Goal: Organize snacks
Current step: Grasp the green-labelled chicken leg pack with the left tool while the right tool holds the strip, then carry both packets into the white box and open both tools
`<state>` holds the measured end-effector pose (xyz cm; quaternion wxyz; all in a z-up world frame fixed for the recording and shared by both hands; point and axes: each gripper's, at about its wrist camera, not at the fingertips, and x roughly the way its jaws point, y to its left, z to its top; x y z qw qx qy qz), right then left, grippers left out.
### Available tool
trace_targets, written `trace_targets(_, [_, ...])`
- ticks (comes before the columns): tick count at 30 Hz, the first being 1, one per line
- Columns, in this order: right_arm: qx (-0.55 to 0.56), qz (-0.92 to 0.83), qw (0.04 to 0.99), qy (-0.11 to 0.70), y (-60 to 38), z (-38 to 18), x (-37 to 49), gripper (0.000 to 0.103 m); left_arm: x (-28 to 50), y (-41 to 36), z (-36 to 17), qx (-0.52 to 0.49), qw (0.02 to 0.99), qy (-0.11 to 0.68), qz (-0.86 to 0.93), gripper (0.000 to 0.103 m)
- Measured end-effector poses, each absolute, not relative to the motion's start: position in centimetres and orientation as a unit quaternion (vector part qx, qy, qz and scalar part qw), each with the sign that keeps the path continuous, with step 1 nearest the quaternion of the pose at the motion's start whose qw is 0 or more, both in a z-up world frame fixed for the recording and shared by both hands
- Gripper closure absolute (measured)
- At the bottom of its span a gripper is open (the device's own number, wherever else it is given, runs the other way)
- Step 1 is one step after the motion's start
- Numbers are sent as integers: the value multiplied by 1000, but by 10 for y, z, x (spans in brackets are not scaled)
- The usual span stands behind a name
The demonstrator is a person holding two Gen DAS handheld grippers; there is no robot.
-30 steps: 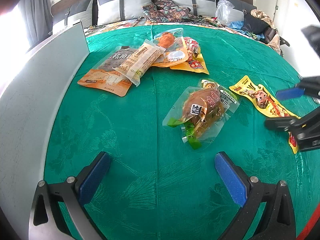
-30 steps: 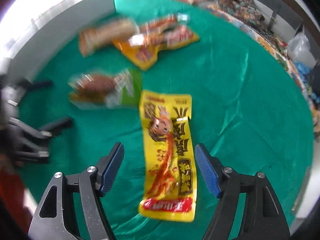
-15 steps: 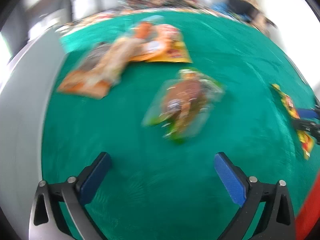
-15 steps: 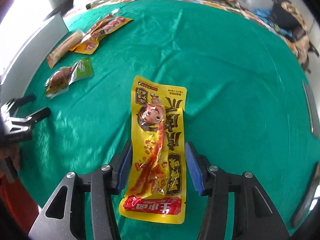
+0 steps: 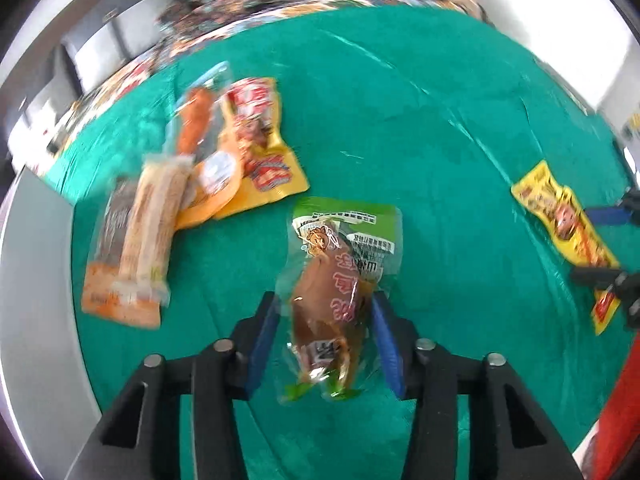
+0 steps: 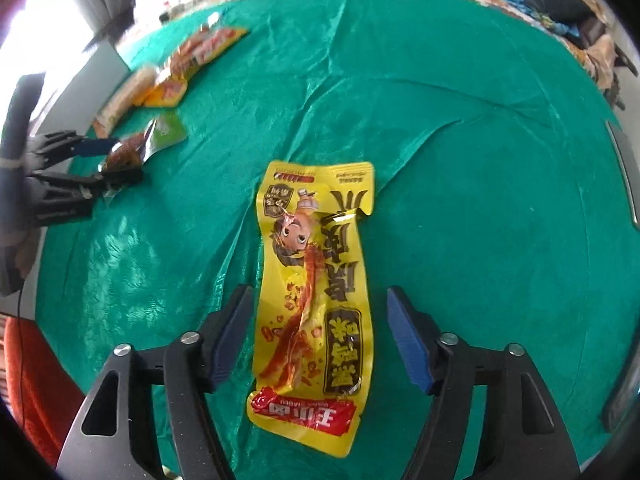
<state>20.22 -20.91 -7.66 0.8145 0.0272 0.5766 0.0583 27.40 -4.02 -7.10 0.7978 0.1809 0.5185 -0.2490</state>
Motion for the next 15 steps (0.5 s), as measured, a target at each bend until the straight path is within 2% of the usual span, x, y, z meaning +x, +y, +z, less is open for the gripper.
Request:
trace_targets(1, [2, 66, 815, 576, -201, -77, 206, 28, 271, -33, -67, 158, 802, 520, -247, 66])
trace_targets(2, [-24, 70, 814, 576, -194, -77, 208, 44, 266, -24, -63, 132, 807, 521, -245, 69])
trace_targets(3, [-42, 64, 815, 574, -190, -74, 208, 51, 258, -12, -57, 104, 813, 520, -243, 72])
trace_targets(5, [10, 77, 815, 574, -198, -64, 205, 61, 243, 11, -46, 54, 819, 516, -245, 77])
trace_targets(6, [32, 81, 816, 572, -202, -61, 203, 62, 238, 22, -40, 32, 822, 513, -245, 80])
trace_targets(7, [51, 79, 820, 565, -206, -55, 199, 62, 229, 35, -32, 4, 827, 505, -247, 87])
trace_targets(8, [65, 78, 824, 557, -208, -49, 196, 62, 225, 44, -26, -16, 828, 502, -249, 103])
trace_targets(13, [139, 100, 834, 525, -204, -22, 194, 62, 205, 71, -13, -50, 831, 498, -244, 103])
trace_targets(14, [145, 102, 835, 521, -201, -17, 196, 62, 203, 73, -15, -48, 827, 502, -249, 101])
trace_targets(15, [143, 103, 837, 518, -197, -13, 198, 62, 199, 73, -15, -42, 827, 500, -252, 92])
